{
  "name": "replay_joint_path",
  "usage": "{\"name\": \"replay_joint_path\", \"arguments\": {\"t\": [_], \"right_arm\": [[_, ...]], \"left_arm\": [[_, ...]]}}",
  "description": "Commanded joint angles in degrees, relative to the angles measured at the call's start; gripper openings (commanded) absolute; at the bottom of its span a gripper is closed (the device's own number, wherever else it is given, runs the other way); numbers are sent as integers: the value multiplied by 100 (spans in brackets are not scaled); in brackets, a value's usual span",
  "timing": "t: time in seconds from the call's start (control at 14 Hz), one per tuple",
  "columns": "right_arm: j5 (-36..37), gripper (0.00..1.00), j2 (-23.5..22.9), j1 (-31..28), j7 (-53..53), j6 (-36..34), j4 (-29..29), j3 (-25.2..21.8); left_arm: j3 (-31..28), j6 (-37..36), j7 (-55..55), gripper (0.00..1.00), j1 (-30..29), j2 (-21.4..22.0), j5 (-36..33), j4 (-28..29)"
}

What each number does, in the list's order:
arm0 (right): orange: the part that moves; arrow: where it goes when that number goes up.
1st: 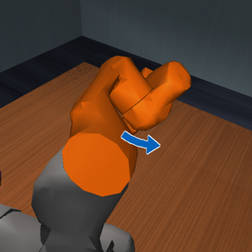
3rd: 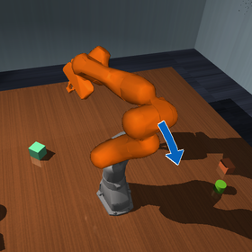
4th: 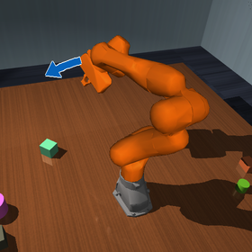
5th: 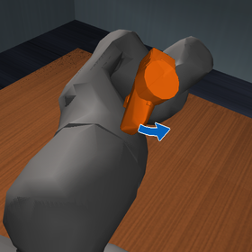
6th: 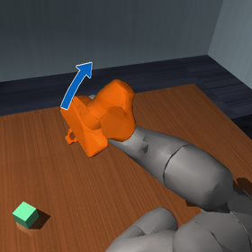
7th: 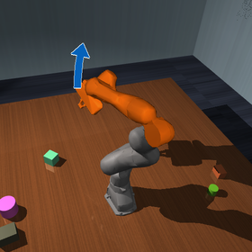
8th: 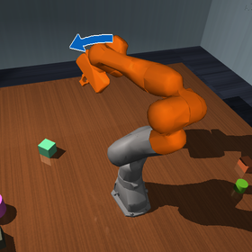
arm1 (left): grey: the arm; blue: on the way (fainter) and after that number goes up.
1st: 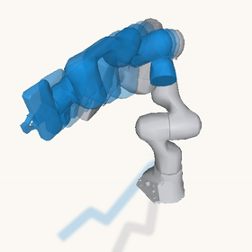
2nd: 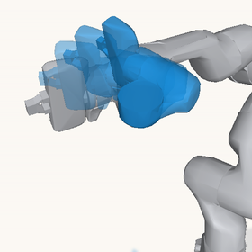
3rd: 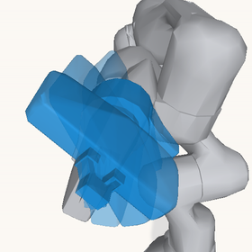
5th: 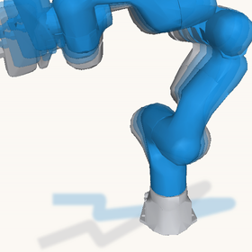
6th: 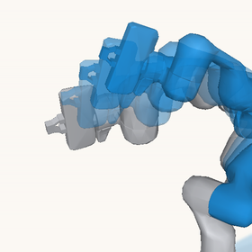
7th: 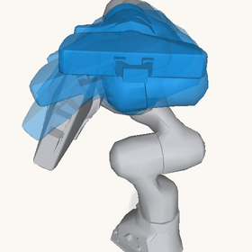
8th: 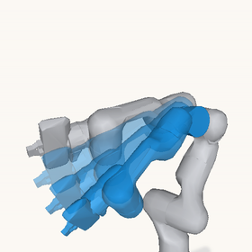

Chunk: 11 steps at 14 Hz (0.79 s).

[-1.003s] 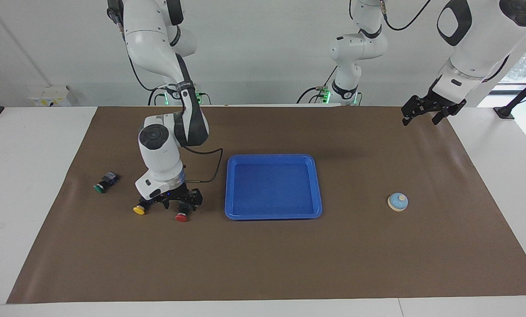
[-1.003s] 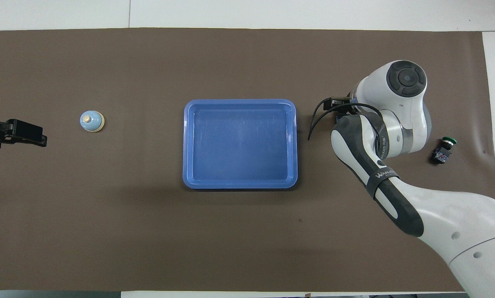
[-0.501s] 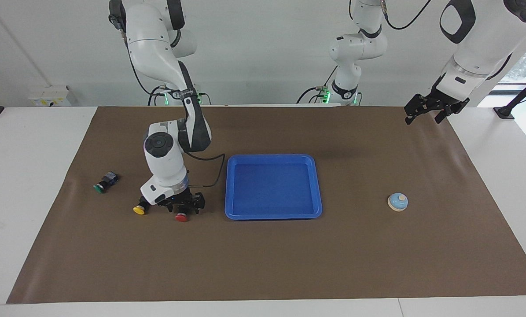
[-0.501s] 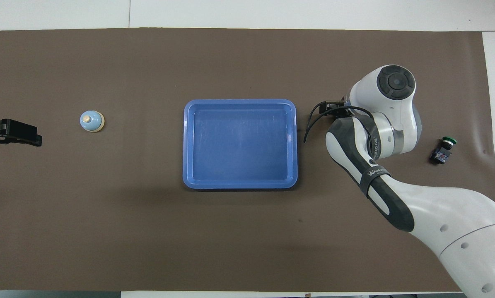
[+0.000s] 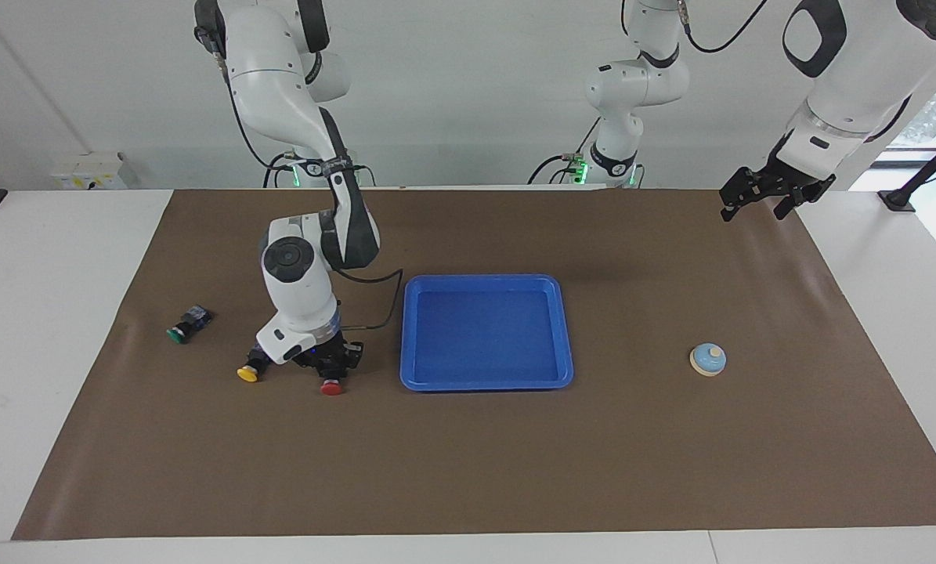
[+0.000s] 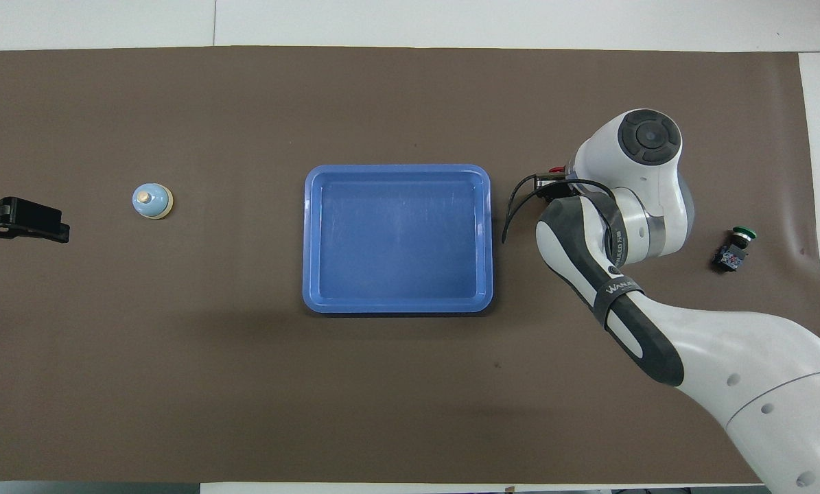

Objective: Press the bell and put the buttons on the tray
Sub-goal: 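Carry the red button with the right gripper into the blue tray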

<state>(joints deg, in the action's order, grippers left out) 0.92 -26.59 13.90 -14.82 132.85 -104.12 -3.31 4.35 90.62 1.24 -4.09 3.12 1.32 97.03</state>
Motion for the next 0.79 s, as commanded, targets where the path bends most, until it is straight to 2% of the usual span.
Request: {"name": "replay_joint_path", "arguments": {"t": [0.0, 0.21, 0.36, 0.57, 0.72], "right_arm": [[-48, 0, 93, -72, 111, -92, -21, 85], [-83, 0, 163, -72, 102, -608, 355, 164], [-415, 0, 233, -63, -29, -1101, 751, 208], [-549, 0, 295, 173, -957, -1725, 1331, 331], [-549, 0, 286, 550, -1670, -1806, 1465, 323]], "left_arm": [[-13, -44, -1, 100, -4, 31, 9, -62], [-13, -44, -1, 100, -4, 31, 9, -53], [-4, -44, 8, 100, -4, 31, 9, -53], [-13, -44, 8, 100, -13, 31, 9, -53], [-13, -44, 8, 100, -4, 31, 9, -53]]}}
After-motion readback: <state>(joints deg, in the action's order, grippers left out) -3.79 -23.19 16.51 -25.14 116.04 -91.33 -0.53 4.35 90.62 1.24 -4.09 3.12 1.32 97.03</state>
